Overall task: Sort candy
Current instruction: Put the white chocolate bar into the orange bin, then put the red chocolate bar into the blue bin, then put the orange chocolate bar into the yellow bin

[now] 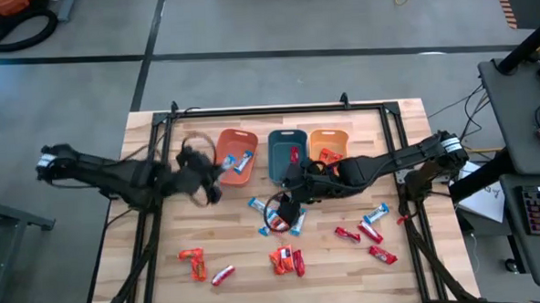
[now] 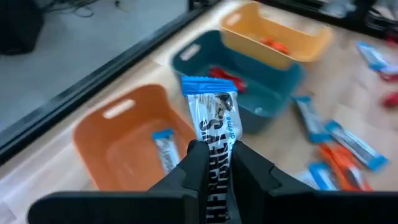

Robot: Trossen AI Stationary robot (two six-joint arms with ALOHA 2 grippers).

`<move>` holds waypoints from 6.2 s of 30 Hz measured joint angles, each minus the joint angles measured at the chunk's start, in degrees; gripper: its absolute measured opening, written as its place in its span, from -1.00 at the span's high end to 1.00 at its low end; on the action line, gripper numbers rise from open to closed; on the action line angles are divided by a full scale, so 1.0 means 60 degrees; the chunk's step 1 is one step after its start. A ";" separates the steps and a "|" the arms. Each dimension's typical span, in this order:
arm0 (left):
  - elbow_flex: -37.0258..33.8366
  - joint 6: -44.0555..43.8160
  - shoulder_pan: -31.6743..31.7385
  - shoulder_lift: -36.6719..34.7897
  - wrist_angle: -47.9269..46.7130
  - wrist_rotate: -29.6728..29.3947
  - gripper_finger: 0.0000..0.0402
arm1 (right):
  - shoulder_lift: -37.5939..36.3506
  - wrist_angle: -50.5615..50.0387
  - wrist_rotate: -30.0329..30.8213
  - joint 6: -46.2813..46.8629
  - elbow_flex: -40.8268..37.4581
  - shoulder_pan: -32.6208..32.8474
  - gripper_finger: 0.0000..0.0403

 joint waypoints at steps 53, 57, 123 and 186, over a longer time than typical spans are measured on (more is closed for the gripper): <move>0.2587 0.2110 0.3990 0.2756 -0.0231 0.4905 0.14 | -0.1638 -0.4273 -0.5445 0.2280 0.0004 -0.1867 -0.09; 0.2983 0.2639 0.3383 0.2287 0.0098 0.6015 0.14 | -0.1504 -0.5080 -0.5578 0.2374 -0.0204 -0.1062 -0.09; 0.3067 0.1660 0.0404 0.1358 0.1605 0.4943 0.13 | -0.0362 -0.0565 0.0215 0.2352 -0.1353 -0.1231 0.86; 0.2157 -0.8735 -0.3388 0.4471 0.1689 0.4998 0.13 | -0.1579 -0.4884 -0.5649 0.2325 -0.1500 0.0079 0.24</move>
